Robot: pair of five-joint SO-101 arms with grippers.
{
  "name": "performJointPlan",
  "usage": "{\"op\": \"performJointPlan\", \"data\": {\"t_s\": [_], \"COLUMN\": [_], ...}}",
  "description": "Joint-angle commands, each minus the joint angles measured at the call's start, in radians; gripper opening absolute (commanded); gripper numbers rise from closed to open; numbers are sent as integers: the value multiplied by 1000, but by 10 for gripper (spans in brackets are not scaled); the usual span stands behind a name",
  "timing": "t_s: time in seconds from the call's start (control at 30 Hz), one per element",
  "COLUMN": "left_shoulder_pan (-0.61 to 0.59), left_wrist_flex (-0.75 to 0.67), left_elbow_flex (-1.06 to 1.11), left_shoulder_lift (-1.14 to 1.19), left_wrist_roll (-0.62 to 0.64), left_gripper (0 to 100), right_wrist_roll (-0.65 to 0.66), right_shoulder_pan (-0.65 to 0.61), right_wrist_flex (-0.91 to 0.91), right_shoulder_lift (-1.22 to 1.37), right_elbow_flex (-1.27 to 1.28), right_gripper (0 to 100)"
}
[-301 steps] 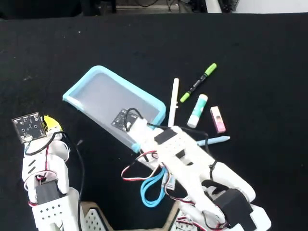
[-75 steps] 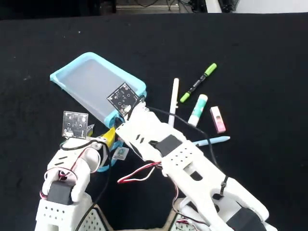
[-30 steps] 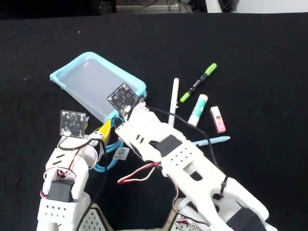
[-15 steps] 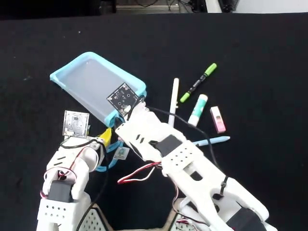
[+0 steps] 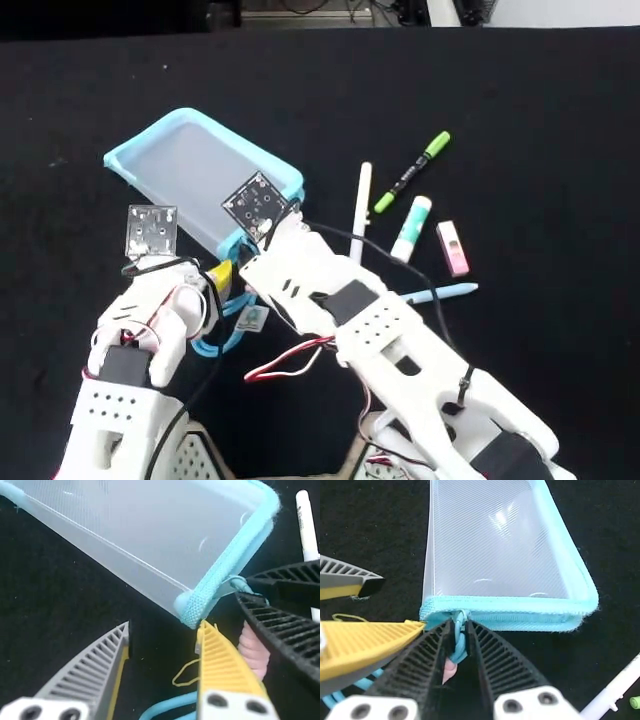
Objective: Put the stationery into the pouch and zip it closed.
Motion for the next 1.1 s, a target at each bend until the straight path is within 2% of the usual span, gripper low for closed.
{"op": "performJointPlan", "data": {"t_s": [0.0, 0.3, 0.4, 0.57, 0.83, 1.07], "left_shoulder_pan": [12, 5, 8, 1, 1, 44], "left_wrist_flex": [-28, -192, -187, -121, -97, -48], "left_elbow_flex": [-65, 58, 65, 53, 54, 38], "left_shoulder_lift": [-14, -49, -48, -57, -57, -52], "left_wrist_roll": [17, -11, -54, -58, -61, -87], "left_gripper": [220, 221, 221, 221, 221, 221], "right_wrist_roll": [-3, 0, 0, 0, 0, 0], "right_shoulder_pan": [-9, -86, -86, -84, -84, -84], "right_wrist_flex": [-18, -14, -14, -14, -14, -14], "right_shoulder_lift": [-45, -45, -45, -45, -47, -47], "right_elbow_flex": [-10, 5, 5, 5, 5, 4], "right_gripper": [11, 11, 11, 11, 11, 11]}}
